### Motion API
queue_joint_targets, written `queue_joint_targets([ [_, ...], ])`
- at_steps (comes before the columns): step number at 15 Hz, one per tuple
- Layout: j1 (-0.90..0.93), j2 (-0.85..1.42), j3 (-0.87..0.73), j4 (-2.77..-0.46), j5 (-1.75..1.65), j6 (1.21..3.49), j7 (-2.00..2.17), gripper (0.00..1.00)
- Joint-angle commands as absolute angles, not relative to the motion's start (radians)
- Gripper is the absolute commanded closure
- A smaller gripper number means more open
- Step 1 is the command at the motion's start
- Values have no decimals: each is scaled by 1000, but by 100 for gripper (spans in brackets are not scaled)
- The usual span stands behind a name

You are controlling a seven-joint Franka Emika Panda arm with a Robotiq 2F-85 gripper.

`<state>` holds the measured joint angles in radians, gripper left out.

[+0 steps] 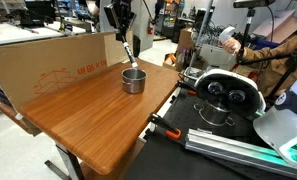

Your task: Pick up the pen from the silver pot and put it on the table.

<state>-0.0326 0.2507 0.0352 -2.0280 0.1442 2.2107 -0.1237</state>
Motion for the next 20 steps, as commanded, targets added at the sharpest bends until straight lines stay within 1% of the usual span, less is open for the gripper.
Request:
queue_joint_targets([
  [1, -13, 252, 46, -2003, 153, 2160, -115, 95],
  [10, 53, 331, 71, -1896, 128, 2076, -61, 95],
  [20, 116, 540, 67, -1696, 75, 1969, 27, 95],
])
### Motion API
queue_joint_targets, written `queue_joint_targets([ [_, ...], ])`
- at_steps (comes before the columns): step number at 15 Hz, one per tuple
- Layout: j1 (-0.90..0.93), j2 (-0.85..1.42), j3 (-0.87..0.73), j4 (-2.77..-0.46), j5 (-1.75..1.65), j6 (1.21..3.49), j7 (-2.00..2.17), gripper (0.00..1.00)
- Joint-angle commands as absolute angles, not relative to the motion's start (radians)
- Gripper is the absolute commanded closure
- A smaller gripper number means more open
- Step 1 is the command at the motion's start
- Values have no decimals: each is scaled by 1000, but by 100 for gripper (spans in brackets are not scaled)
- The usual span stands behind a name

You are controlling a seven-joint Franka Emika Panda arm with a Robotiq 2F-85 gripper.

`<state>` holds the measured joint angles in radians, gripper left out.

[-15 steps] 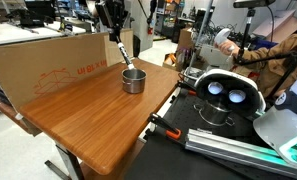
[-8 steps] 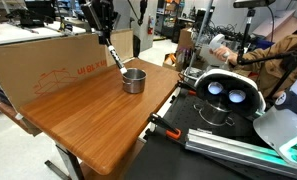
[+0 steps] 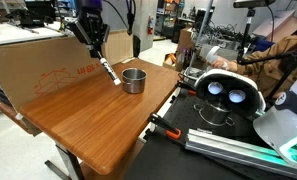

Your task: Pick up the pen from the silver pot and put it on the table.

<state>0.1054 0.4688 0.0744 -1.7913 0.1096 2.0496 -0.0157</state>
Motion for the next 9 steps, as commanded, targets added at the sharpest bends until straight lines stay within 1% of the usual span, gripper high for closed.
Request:
queue_joint_targets([
  [1, 116, 561, 67, -1677, 71, 1955, 32, 95],
  [9, 121, 721, 63, -1523, 47, 1865, 46, 95],
])
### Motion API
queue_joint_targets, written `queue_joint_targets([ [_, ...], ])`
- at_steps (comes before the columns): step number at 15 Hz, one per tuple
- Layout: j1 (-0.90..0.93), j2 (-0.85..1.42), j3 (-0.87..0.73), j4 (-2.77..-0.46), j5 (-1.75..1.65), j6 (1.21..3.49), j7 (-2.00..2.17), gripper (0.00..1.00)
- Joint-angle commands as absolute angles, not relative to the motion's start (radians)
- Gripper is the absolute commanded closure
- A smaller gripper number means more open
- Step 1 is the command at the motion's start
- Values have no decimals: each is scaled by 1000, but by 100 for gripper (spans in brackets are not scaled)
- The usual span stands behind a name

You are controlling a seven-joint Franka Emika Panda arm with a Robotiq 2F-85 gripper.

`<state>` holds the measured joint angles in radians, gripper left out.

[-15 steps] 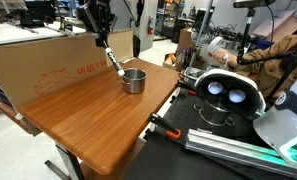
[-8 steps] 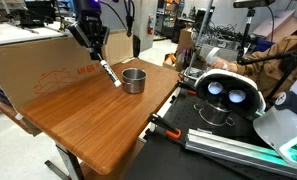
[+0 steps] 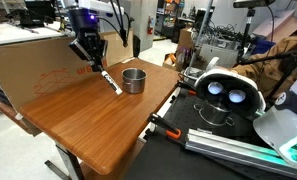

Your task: Pick up the pen from the silver pot and put it on the table.

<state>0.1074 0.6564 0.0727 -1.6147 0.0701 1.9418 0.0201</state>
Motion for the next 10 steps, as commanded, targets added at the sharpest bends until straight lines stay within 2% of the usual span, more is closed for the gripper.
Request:
queue_joint_targets([
  [1, 122, 739, 62, -1507, 42, 1859, 49, 95],
  [9, 138, 841, 51, -1411, 9, 1822, 74, 95],
  [10, 141, 847, 50, -1402, 3, 1815, 77, 56],
])
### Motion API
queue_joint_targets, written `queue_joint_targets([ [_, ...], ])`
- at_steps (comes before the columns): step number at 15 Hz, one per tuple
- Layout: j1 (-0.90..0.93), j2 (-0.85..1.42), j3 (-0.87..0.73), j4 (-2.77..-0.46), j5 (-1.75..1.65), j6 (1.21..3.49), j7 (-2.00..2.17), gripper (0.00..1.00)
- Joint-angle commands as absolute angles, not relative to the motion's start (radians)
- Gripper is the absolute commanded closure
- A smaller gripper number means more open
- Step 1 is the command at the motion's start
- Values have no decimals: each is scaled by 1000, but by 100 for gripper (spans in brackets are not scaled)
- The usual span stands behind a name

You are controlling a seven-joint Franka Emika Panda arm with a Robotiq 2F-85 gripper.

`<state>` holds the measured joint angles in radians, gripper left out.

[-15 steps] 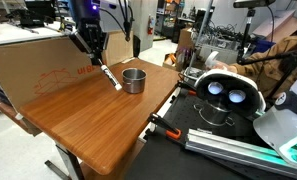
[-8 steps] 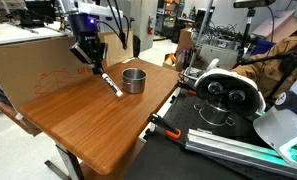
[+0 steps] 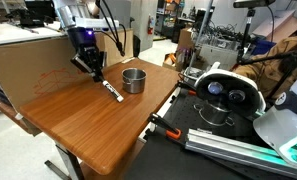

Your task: Pick up the pen from the silver pot and put it on the table.

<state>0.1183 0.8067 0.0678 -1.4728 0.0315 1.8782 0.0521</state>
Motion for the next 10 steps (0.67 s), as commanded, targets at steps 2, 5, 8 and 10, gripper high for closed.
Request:
queue_joint_targets([
  [2, 143, 855, 50, -1388, -9, 1806, 75, 49],
  [5, 139, 860, 53, -1371, -12, 1794, 69, 27],
  [8, 138, 857, 53, -1362, -10, 1784, 68, 6],
  [10, 135, 852, 55, -1359, -8, 1783, 64, 0],
])
